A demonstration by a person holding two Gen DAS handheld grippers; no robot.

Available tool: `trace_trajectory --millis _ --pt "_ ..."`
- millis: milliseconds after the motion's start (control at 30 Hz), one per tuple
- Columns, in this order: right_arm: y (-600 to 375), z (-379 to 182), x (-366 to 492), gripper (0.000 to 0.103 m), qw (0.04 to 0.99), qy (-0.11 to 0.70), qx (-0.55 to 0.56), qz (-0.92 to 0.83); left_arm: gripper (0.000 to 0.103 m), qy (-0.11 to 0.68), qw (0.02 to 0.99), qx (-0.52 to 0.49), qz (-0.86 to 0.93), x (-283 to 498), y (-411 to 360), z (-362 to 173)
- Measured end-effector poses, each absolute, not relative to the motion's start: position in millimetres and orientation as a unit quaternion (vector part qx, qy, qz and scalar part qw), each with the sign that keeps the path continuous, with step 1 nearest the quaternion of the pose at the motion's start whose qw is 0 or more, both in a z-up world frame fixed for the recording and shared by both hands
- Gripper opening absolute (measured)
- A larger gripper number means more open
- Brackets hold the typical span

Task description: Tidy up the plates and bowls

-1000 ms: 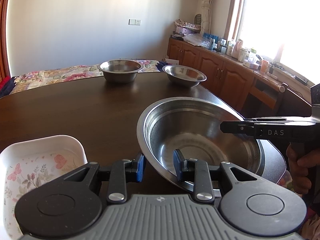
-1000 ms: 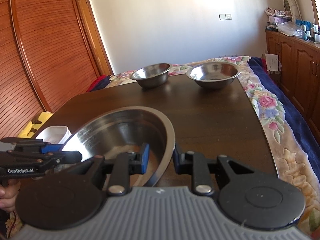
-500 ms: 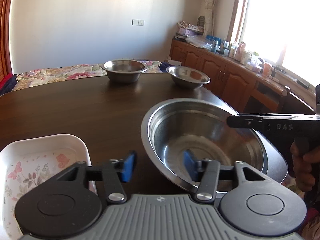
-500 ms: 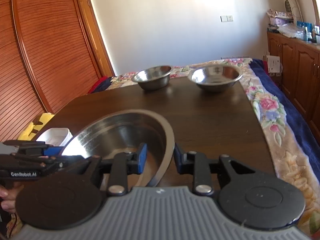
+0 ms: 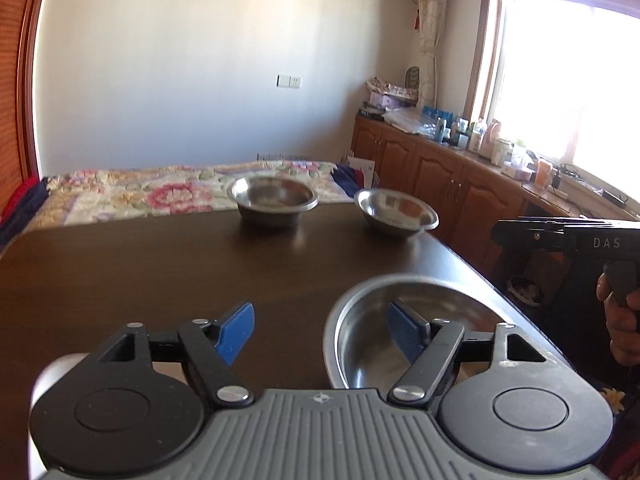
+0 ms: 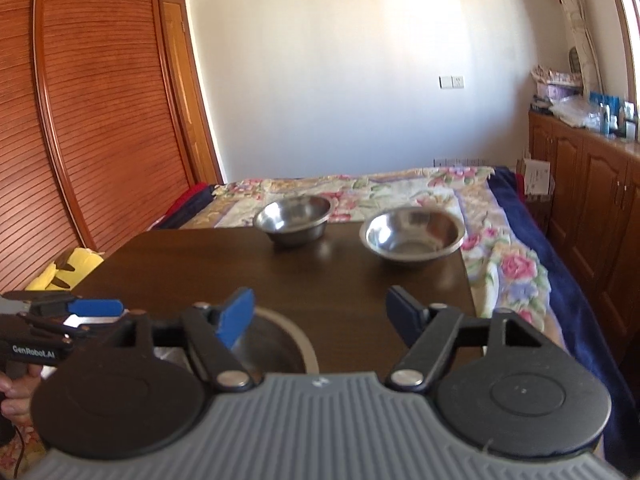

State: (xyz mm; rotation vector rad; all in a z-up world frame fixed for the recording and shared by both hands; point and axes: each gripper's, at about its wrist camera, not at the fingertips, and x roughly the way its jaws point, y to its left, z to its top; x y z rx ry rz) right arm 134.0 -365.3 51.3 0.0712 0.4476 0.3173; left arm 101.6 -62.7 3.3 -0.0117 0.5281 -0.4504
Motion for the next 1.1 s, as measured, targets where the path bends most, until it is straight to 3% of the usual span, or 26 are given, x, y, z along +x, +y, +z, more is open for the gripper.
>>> trace_trajectory --millis 700,1100 --pt "-339 66 224 0.076 0.951 0.223 -0.011 0.213 0.075 0.244 0.950 0.014 -0.197 195 -72 29" --pt "-320 42 291 0.055 0.939 0.269 -0.015 0.216 0.062 0.254 0.950 0.029 -0.179 265 -82 12"
